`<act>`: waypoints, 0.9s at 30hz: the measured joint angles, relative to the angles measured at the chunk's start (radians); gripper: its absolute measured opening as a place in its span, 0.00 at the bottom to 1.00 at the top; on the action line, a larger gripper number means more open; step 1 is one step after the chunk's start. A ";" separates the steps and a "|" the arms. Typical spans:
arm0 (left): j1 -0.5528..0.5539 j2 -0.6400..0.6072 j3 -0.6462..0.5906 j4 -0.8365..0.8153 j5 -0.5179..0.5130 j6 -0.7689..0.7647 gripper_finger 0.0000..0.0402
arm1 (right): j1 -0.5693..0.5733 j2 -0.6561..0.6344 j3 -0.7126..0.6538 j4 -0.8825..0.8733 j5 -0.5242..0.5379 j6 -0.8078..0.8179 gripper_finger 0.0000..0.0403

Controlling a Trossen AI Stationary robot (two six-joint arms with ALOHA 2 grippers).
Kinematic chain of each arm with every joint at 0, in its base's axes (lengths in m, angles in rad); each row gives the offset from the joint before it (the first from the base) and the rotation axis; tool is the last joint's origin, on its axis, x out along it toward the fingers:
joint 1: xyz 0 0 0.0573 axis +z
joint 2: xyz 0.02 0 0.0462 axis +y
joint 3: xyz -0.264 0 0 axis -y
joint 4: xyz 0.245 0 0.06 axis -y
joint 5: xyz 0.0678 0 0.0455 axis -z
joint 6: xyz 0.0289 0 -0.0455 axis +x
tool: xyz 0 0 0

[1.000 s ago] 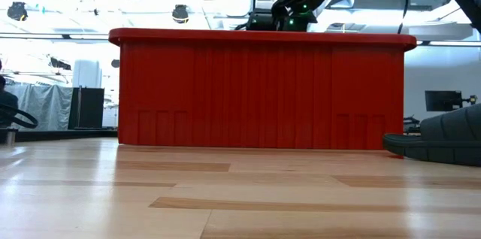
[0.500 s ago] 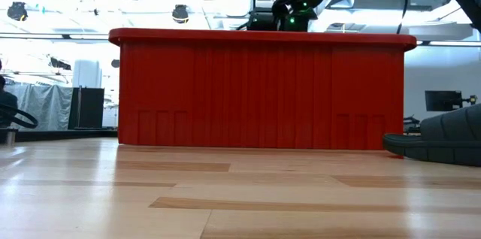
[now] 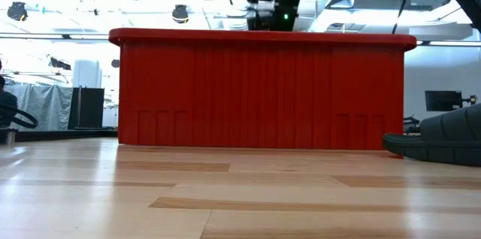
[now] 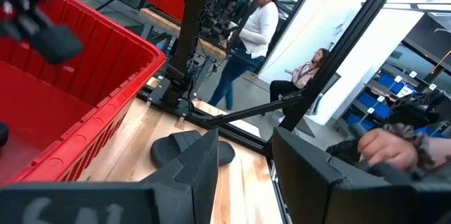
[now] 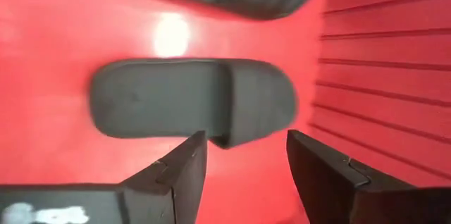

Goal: Pick and place slides into bin
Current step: Put the black slide into the red container

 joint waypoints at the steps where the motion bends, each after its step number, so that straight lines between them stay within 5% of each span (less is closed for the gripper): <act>1: 0.000 0.000 0.000 0.000 0.000 0.000 0.31 | 0.000 0.000 0.029 -0.017 0.012 -0.003 0.46; 15: 0.000 0.000 0.000 0.000 0.002 0.003 0.31 | 0.000 0.000 0.462 -0.251 0.230 -0.010 0.44; 27: 0.000 0.000 0.000 -0.002 0.004 0.017 0.31 | 0.000 -0.177 0.441 -0.352 0.332 0.103 0.40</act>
